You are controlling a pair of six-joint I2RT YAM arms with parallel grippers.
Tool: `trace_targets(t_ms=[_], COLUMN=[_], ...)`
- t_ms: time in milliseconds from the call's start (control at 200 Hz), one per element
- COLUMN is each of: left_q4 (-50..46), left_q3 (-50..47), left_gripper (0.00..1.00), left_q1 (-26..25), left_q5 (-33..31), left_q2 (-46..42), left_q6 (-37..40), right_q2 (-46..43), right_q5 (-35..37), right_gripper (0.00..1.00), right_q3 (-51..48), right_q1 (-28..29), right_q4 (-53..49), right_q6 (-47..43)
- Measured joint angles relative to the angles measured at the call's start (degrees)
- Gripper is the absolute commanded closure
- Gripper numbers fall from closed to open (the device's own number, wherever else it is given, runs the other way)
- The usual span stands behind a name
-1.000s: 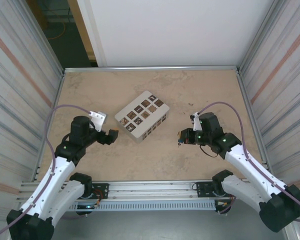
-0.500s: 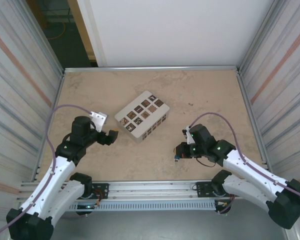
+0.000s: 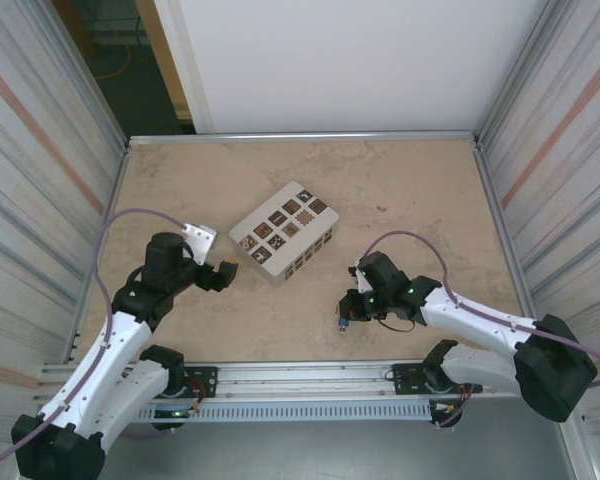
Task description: Unlock the padlock with the key
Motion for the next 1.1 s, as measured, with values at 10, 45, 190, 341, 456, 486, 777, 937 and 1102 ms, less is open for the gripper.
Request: trace_targets(t_ms=[10,45,190,341,456,486,777,937,1102], left_q4=[0.0,0.0,-0.1,-0.2,-0.2,-0.2,-0.2,-0.4,-0.7], left_q3=[0.0,0.0,0.0,0.0,0.0,0.0,0.0,0.0,0.0], left_gripper=[0.01,0.01,0.01,0.01,0.01,0.01,0.01,0.01,0.01], left_q1=[0.0,0.0,0.0,0.0,-0.4,-0.4,-0.7,-0.8,-0.8], left_q5=[0.0,0.0,0.0,0.0,-0.4,-0.4,-0.7,-0.9,-1.1], left_q2=[0.0,0.0,0.0,0.0,0.0,0.0,0.0,0.1,0.6], left_q6=[0.0,0.2,0.4,0.6,0.7,0.7,0.8,0.8,0.8], right_q2=[0.2,0.9,4.1,6.6,7.8,8.0,10.7,11.1,11.3], right_q5=[-0.1,-0.5,-2.6,-3.5,-4.3,-4.5,-5.0,-5.0,-5.0], right_gripper=[1.00,1.00,1.00,1.00,1.00,1.00,1.00,1.00,1.00], right_q3=[0.0,0.0,0.0,0.0,0.0,0.0,0.0,0.0,0.0], right_q1=[0.0,0.0,0.0,0.0,0.0,0.0,0.0,0.0,0.0], right_q4=[0.2,0.6,2.6,3.7,4.5,4.6,5.8,6.0,6.0], right_q6=[0.0,0.0,0.0,-0.1,-0.2,-0.3,-0.5,-0.6,-0.7])
